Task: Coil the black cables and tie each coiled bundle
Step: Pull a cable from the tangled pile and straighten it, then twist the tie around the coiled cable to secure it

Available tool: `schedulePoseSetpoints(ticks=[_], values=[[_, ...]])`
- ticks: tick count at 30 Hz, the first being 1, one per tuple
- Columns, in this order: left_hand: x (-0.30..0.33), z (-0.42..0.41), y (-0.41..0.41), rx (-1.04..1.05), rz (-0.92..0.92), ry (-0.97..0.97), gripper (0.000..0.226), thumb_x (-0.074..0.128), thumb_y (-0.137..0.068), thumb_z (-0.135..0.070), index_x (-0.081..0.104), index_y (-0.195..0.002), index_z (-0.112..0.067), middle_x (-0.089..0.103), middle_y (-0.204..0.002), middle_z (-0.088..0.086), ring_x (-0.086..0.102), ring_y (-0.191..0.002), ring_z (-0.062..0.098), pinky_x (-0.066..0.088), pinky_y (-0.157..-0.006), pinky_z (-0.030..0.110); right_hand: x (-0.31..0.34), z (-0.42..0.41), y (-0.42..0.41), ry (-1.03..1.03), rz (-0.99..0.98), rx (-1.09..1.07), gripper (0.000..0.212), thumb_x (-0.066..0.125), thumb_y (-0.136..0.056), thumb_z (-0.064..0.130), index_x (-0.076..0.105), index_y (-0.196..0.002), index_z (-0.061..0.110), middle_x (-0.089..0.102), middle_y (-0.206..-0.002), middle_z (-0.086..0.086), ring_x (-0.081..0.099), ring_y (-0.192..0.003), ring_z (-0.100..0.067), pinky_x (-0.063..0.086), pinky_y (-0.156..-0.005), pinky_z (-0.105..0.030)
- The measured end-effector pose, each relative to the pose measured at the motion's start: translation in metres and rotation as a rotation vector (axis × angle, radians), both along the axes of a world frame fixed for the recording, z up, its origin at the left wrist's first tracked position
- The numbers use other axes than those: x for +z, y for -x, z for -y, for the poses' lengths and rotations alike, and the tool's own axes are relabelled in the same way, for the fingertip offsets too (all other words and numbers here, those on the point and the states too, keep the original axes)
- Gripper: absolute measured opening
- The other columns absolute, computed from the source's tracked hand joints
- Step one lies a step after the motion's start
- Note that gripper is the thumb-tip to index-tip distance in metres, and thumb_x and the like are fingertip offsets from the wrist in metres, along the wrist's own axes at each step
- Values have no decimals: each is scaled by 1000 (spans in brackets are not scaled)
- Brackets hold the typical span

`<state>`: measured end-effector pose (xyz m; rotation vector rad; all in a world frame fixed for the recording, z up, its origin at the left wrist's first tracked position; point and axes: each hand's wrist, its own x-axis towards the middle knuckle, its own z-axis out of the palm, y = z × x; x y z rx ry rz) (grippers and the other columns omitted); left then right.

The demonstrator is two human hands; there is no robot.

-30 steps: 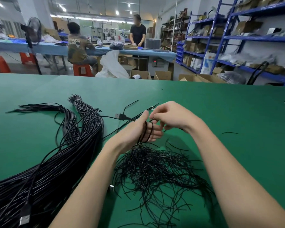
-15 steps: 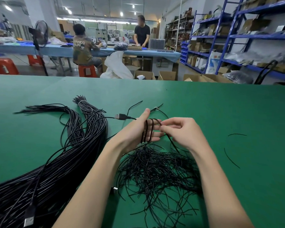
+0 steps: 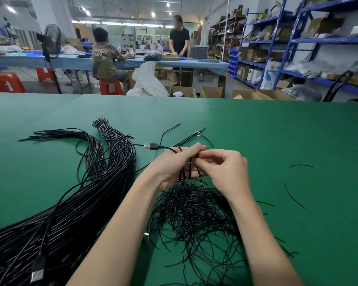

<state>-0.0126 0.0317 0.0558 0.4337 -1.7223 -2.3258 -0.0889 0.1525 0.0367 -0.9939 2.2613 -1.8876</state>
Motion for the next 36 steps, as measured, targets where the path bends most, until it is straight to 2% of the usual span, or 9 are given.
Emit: schedulePoseSetpoints(ticks=[2,5,9,11,16,20,26,29,36], values=[[-3,0,2,47,15,39,32,57,-101,-21,66,-121,2,71,-110,25,70,-80,25,61,-64,30,1,-2,3,-73,83,94,16,84,-77,13,82,-85,27,78,-75,12,76,-76,-3,59,-75,-16],[-6,1,2,54,-2,51,29,54,-102,-17,66,-114,6,67,-117,31,66,-91,36,61,-84,39,13,-15,12,-197,213,180,9,79,-84,17,81,-92,18,79,-79,1,78,-78,-17,63,-83,-34],[-5,-1,-1,-107,-4,177,28,51,-103,-17,68,-103,6,74,-97,23,73,-84,24,59,-88,36,39,-28,16,-150,-121,-82,24,75,-79,55,77,-86,32,75,-82,22,71,-77,-1,58,-75,-26],[-4,-7,-4,-256,-12,259,25,51,-103,-16,69,-99,1,74,-92,20,73,-82,23,61,-84,36,48,-25,5,-197,-165,79,42,70,-70,69,76,-97,38,72,-95,30,66,-93,6,53,-82,-23],[1,-19,-9,-383,-36,407,19,53,-99,-1,63,-113,-9,75,-94,19,73,-81,24,62,-75,34,47,-11,-13,-237,-98,239,10,82,-82,40,79,-83,30,77,-82,16,72,-83,-1,56,-82,-26],[5,-14,-10,-450,9,372,25,54,-102,-15,69,-104,5,74,-100,24,73,-93,30,59,-89,38,51,-16,-2,-70,68,206,13,81,-85,23,75,-74,24,71,-67,13,61,-59,-2,49,-63,-19],[7,-17,-7,-398,-20,418,30,46,-106,-17,67,-94,0,72,-81,12,73,-80,23,60,-79,29,44,-21,3,-63,315,225,9,82,-84,19,75,-88,17,69,-64,12,56,-55,-8,45,-48,-14],[9,-19,-9,-418,-27,494,29,42,-107,-15,62,-90,-2,57,-70,4,64,-68,15,56,-71,24,44,-20,3,-16,307,253,15,78,-88,14,72,-102,18,73,-74,9,58,-52,-17,47,-42,-20],[16,-19,-15,-548,-93,336,38,36,-107,-16,55,-75,-17,22,-59,-6,31,-53,11,44,-62,25,40,-21,7,76,467,311,12,73,-91,17,63,-88,21,68,-71,6,61,-58,-8,47,-49,-18]])
